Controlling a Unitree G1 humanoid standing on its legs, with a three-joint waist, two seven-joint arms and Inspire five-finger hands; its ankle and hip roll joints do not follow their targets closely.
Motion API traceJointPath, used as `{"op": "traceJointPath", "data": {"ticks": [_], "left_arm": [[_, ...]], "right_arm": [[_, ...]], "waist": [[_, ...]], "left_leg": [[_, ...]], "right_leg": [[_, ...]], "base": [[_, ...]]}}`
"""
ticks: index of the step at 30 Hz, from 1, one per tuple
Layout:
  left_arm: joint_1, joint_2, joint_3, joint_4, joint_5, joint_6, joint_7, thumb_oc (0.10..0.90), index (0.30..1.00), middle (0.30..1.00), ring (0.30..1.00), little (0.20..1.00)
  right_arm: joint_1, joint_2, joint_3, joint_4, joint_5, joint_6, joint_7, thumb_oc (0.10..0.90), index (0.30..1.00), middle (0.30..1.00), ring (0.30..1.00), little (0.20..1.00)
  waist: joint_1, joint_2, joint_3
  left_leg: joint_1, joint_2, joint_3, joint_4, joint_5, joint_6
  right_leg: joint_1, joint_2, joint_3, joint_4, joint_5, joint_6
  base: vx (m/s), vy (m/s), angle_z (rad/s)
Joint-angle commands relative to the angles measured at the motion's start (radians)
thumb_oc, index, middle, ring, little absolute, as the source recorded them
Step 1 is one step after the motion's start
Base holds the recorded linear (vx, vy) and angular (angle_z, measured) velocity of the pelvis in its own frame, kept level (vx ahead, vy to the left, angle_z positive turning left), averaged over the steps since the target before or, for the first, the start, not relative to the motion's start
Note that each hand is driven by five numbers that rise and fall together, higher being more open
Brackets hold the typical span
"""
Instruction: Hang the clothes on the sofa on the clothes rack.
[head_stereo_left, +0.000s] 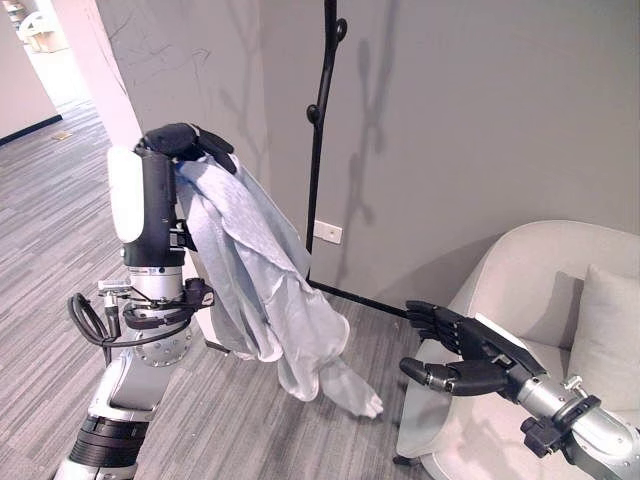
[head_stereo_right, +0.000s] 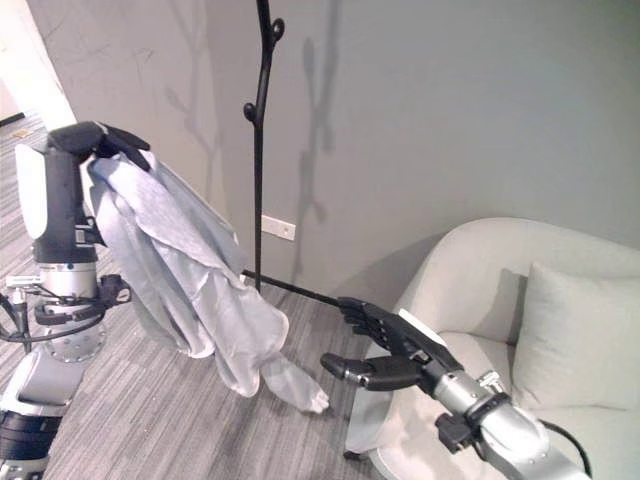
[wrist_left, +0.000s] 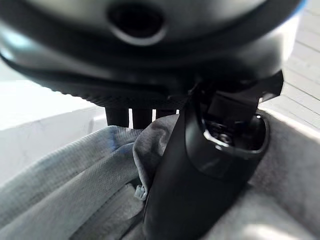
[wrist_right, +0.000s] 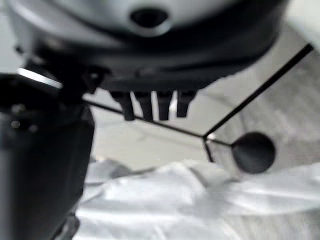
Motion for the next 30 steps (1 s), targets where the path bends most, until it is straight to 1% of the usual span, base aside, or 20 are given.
{"op": "traceJointPath", "data": {"ticks": [1,3,4,5,6,8,11,12,13,16,19,22,26,28,30], "left_arm": [[-0.17,-0.011,0.019,-0.048,-0.04,-0.097,0.037,0.4,0.3,0.3,0.3,0.3],[-0.181,-0.025,0.02,-0.044,-0.037,-0.096,0.052,0.4,0.3,0.3,0.3,0.3],[-0.182,-0.022,0.019,-0.044,-0.036,-0.096,0.053,0.4,0.3,0.3,0.3,0.3],[-0.195,-0.033,0.012,-0.043,-0.028,-0.096,0.068,0.4,0.3,0.3,0.3,0.3],[-0.197,-0.03,0.011,-0.042,-0.026,-0.097,0.07,0.4,0.3,0.3,0.3,0.3],[-0.213,-0.04,-0.006,-0.041,-0.014,-0.097,0.086,0.4,0.3,0.3,0.3,0.3],[-0.237,-0.045,-0.024,-0.038,-0.008,-0.1,0.109,0.4,0.3,0.3,0.3,0.3],[-0.237,-0.044,-0.024,-0.037,-0.008,-0.101,0.11,0.4,0.3,0.3,0.3,0.3],[-0.243,-0.048,-0.03,-0.035,-0.007,-0.099,0.117,0.4,0.3,0.3,0.3,0.3],[-0.273,-0.069,-0.055,-0.027,-0.005,-0.1,0.146,0.4,0.3,0.3,0.3,0.3],[-0.279,-0.072,-0.058,-0.023,-0.006,-0.099,0.152,0.4,0.3,0.3,0.3,0.3],[-0.302,-0.095,-0.075,-0.009,-0.011,-0.101,0.164,0.4,0.3,0.3,0.3,0.3],[-0.308,-0.116,-0.08,-0.001,-0.021,-0.105,0.171,0.4,0.3,0.3,0.3,0.3],[-0.317,-0.136,-0.093,0.006,-0.041,-0.107,0.183,0.4,0.3,0.3,0.3,0.3],[-0.322,-0.14,-0.102,0.009,-0.045,-0.103,0.184,0.4,0.3,0.3,0.3,0.3]], "right_arm": [[-0.095,0.075,-0.027,-0.02,-0.102,-0.117,-0.015,0.8,0.9,0.9,0.9,0.9],[-0.124,0.176,0.003,0.019,-0.2,-0.143,-0.065,0.8,0.9,0.9,0.9,0.9],[-0.128,0.18,0.006,0.023,-0.205,-0.145,-0.067,0.8,0.9,0.9,0.9,0.9],[-0.151,0.247,0.035,0.05,-0.243,-0.159,-0.082,0.8,0.9,0.9,0.9,0.9],[-0.157,0.251,0.04,0.056,-0.246,-0.163,-0.083,0.8,0.9,0.9,0.9,0.9],[-0.183,0.301,0.098,0.08,-0.258,-0.17,-0.091,0.8,0.9,0.9,0.9,0.9],[-0.232,0.343,0.177,0.098,-0.29,-0.177,-0.094,0.8,0.9,0.9,0.9,0.9],[-0.235,0.345,0.18,0.101,-0.291,-0.178,-0.095,0.8,0.9,0.9,0.9,0.9],[-0.25,0.356,0.207,0.109,-0.302,-0.178,-0.094,0.8,0.9,0.9,0.9,0.9],[-0.323,0.414,0.333,0.167,-0.307,-0.169,-0.08,0.8,0.9,0.9,0.9,0.9],[-0.344,0.426,0.363,0.179,-0.307,-0.17,-0.077,0.8,0.9,0.9,0.9,0.9],[-0.418,0.463,0.455,0.204,-0.292,-0.157,-0.042,0.8,0.9,0.9,0.9,0.9],[-0.474,0.487,0.517,0.232,-0.31,-0.148,-0.025,0.8,0.9,0.9,0.9,0.9],[-0.508,0.538,0.558,0.319,-0.355,-0.138,-0.047,0.8,0.9,0.9,0.9,0.9],[-0.521,0.573,0.567,0.381,-0.393,-0.133,-0.081,0.8,0.9,0.9,0.9,0.9]], "waist": [[0.032,0.026,-0.058],[0.034,0.034,-0.056],[0.034,0.032,-0.055],[0.037,0.039,-0.057],[0.035,0.036,-0.056],[0.041,0.044,-0.058],[0.046,0.051,-0.058],[0.045,0.05,-0.058],[0.05,0.053,-0.059],[0.061,0.059,-0.057],[0.061,0.059,-0.055],[0.07,0.058,-0.053],[0.076,0.054,-0.051],[0.083,0.053,-0.052],[0.086,0.052,-0.052]], "left_leg": [[0.062,0.055,0.001,0.002,-0.081,-0.079],[0.065,0.054,-0.002,0.002,-0.083,-0.076],[0.066,0.054,-0.001,0.002,-0.083,-0.076],[0.069,0.054,-0.003,0.002,-0.085,-0.073],[0.069,0.054,-0.003,0.002,-0.085,-0.073],[0.071,0.054,-0.006,0.002,-0.085,-0.071],[0.074,0.053,-0.009,0.002,-0.086,-0.07],[0.074,0.053,-0.009,0.002,-0.086,-0.07],[0.075,0.053,-0.011,0.002,-0.086,-0.07],[0.078,0.053,-0.015,0.002,-0.085,-0.071],[0.078,0.053,-0.017,0.002,-0.085,-0.071],[0.076,0.053,-0.022,0.002,-0.085,-0.07],[0.076,0.053,-0.022,0.002,-0.087,-0.07],[0.075,0.054,-0.023,0.002,-0.087,-0.068],[0.075,0.054,-0.023,0.002,-0.088,-0.066]], "right_leg": [[0.05,-0.096,-0.001,-0.006,-0.024,0.158],[0.051,-0.097,0.001,-0.008,-0.024,0.158],[0.051,-0.097,0.001,-0.008,-0.024,0.158],[0.054,-0.098,0.002,-0.008,-0.026,0.157],[0.055,-0.098,0.002,-0.008,-0.026,0.157],[0.058,-0.1,0.001,-0.008,-0.029,0.157],[0.063,-0.102,0.0,-0.008,-0.032,0.156],[0.063,-0.102,0.0,-0.008,-0.032,0.156],[0.064,-0.103,-0.001,-0.008,-0.033,0.156],[0.069,-0.105,-0.004,-0.008,-0.038,0.154],[0.069,-0.106,-0.007,-0.008,-0.038,0.154],[0.072,-0.107,-0.009,-0.008,-0.039,0.153],[0.071,-0.108,-0.009,-0.008,-0.038,0.153],[0.07,-0.108,-0.011,-0.008,-0.036,0.153],[0.069,-0.108,-0.01,-0.008,-0.035,0.153]], "base": [[0.04,-0.033,0.02],[0.02,-0.024,0.01],[0.03,-0.035,-0.02],[0.0,0.0,0.0],[0.03,-0.031,0.01],[0.0,0.0,0.0],[0.0,0.0,0.0],[0.0,0.0,0.0],[0.0,0.0,0.0],[0.0,0.0,0.0],[-0.01,0.0,0.04],[-0.01,0.003,0.12],[-0.02,0.009,0.05],[-0.01,0.005,0.02],[0.0,0.0,0.0]]}}
